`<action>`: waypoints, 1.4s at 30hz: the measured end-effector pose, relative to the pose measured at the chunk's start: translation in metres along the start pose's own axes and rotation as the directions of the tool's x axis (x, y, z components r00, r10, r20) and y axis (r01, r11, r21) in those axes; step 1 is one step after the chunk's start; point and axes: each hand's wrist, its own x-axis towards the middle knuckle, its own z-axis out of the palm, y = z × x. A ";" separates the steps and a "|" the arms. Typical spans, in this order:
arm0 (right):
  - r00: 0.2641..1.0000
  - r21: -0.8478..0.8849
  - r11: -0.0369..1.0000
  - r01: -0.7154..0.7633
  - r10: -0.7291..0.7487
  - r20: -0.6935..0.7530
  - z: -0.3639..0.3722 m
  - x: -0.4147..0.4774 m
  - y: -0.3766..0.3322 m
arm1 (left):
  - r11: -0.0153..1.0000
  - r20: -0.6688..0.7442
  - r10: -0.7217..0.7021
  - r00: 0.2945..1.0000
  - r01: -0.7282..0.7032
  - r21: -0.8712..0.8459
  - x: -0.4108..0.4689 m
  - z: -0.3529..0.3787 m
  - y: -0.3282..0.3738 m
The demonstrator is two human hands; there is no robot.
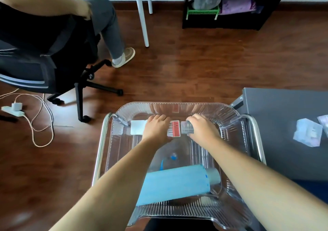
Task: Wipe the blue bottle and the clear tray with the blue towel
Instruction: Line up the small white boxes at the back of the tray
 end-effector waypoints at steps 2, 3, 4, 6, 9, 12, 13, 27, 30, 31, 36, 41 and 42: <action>1.000 -0.009 1.000 0.002 -0.002 0.000 0.002 0.003 -0.001 | 1.000 -0.019 0.000 1.000 0.000 -0.004 0.000 0.001 -0.001; 1.000 -0.009 1.000 -0.001 0.001 0.004 0.003 0.003 -0.001 | 1.000 -0.027 0.003 1.000 -0.003 -0.003 -0.001 0.002 -0.002; 1.000 -0.008 1.000 -0.003 0.003 0.005 0.004 0.004 -0.001 | 1.000 -0.034 0.006 0.999 -0.006 0.000 -0.002 0.003 -0.002; 1.000 0.000 1.000 -0.003 0.003 0.009 0.006 0.004 -0.001 | 1.000 -0.035 0.006 0.999 -0.006 0.008 -0.004 0.004 -0.004; 1.000 0.017 1.000 -0.004 0.005 -0.006 0.008 0.005 -0.002 | 1.000 -0.032 0.000 0.999 0.000 0.012 -0.005 0.004 -0.005; 1.000 0.027 1.000 -0.010 0.011 -0.025 0.010 0.006 -0.003 | 1.000 -0.030 -0.008 1.000 0.008 0.018 -0.004 0.004 -0.005; 1.000 0.024 1.000 -0.012 0.012 -0.023 0.011 0.005 -0.004 | 1.000 -0.027 -0.010 1.000 0.010 0.022 -0.003 0.004 -0.004; 0.995 0.111 0.991 0.074 -0.067 -0.070 -0.072 -0.024 -0.022 | 0.995 -0.064 0.052 0.997 -0.047 0.084 -0.031 -0.084 0.007; 0.991 0.104 0.990 0.097 -0.086 -0.104 -0.098 -0.026 -0.023 | 0.994 -0.055 0.095 0.994 -0.092 0.058 -0.028 -0.102 0.013; 0.988 0.101 0.991 0.090 -0.077 -0.132 -0.112 -0.032 -0.022 | 0.992 -0.077 0.117 0.990 -0.113 0.056 -0.030 -0.114 0.018; 0.962 0.118 0.992 0.048 -0.014 -0.273 -0.178 -0.061 0.002 | 0.973 -0.170 0.227 0.959 -0.216 0.085 -0.018 -0.165 0.062; 0.928 0.157 0.984 -0.080 0.131 -0.349 -0.213 -0.107 0.064 | 0.935 -0.167 0.350 0.922 -0.330 0.132 0.006 -0.185 0.138; 0.922 0.159 0.981 -0.111 0.162 -0.351 -0.217 -0.117 0.080 | 0.926 -0.160 0.372 0.914 -0.352 0.138 0.010 -0.185 0.156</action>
